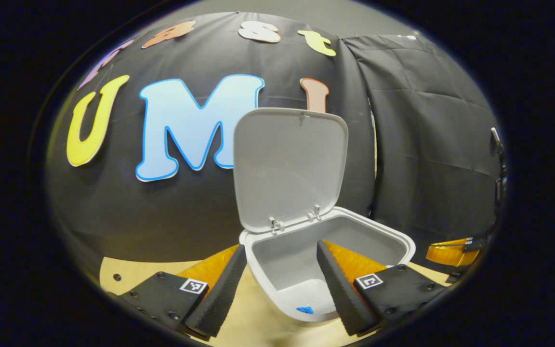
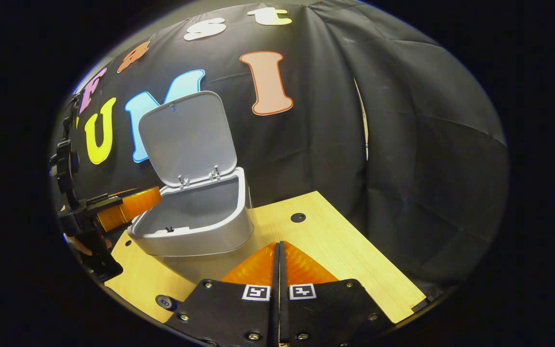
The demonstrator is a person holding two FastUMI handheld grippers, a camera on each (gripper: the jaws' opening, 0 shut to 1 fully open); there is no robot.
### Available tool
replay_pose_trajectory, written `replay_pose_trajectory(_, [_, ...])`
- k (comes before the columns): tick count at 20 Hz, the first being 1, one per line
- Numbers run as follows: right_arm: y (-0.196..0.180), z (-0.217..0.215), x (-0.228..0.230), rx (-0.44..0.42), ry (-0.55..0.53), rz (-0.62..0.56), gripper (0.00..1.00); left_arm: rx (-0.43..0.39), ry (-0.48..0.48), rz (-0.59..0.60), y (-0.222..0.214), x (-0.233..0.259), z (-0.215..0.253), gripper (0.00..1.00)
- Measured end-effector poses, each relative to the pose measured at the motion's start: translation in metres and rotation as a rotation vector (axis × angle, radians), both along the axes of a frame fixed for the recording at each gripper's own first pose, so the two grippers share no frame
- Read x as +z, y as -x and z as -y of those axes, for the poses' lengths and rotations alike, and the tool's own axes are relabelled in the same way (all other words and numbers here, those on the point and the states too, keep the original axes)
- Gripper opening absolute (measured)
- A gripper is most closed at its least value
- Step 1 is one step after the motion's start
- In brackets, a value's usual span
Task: Press the lid of the desktop garbage bin to open it, pick up the crumpled paper on the desktop and throw it into the bin, then pick up the pop can on the desktop and drop it into the bin, and finally close the garbage bin lid.
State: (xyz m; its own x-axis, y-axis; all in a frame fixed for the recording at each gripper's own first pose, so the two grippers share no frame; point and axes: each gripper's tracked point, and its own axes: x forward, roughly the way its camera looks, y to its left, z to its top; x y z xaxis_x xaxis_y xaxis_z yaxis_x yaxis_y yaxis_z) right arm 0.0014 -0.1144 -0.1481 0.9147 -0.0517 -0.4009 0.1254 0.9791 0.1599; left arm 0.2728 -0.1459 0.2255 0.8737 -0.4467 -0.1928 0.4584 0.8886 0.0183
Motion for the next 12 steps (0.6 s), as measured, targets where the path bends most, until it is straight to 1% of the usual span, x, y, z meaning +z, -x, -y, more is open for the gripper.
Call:
replay_pose_trajectory(1, [0.0, -0.004, 0.001, 0.01, 0.002, 0.001, 0.0, 0.019, 0.006, 0.004, 0.002, 0.003, -0.01, 1.0])
replay_pose_trajectory(2, [0.001, -0.009, 0.002, 0.02, 0.004, 0.003, 0.0, 0.038, 0.013, 0.008, 0.004, 0.006, -0.019, 0.96])
replay_pose_trajectory(3, [0.002, -0.014, 0.003, 0.032, 0.006, 0.005, 0.0, 0.056, 0.02, 0.011, 0.007, 0.008, -0.029, 1.0])
replay_pose_trajectory(4, [0.003, -0.02, 0.005, 0.045, 0.007, 0.007, 0.0, 0.073, 0.028, 0.013, 0.01, 0.01, -0.038, 0.9])
replay_pose_trajectory(5, [0.003, -0.025, 0.006, 0.059, 0.008, 0.01, 0.0, 0.091, 0.033, 0.014, 0.014, 0.012, -0.049, 0.95])
replay_pose_trajectory(9, [0.008, -0.048, 0.008, 0.113, 0.013, 0.017, 0.0, 0.169, 0.053, 0.019, 0.026, 0.017, -0.09, 0.95])
replay_pose_trajectory(10, [0.009, -0.053, 0.009, 0.125, 0.014, 0.017, 0.0, 0.189, 0.056, 0.021, 0.029, 0.017, -0.1, 1.0])
replay_pose_trajectory(11, [0.01, -0.058, 0.008, 0.138, 0.016, 0.018, 0.0, 0.208, 0.058, 0.022, 0.033, 0.017, -0.111, 0.96])
replay_pose_trajectory(12, [0.011, -0.063, 0.008, 0.151, 0.018, 0.016, 0.0, 0.228, 0.057, 0.022, 0.036, 0.017, -0.122, 1.0])
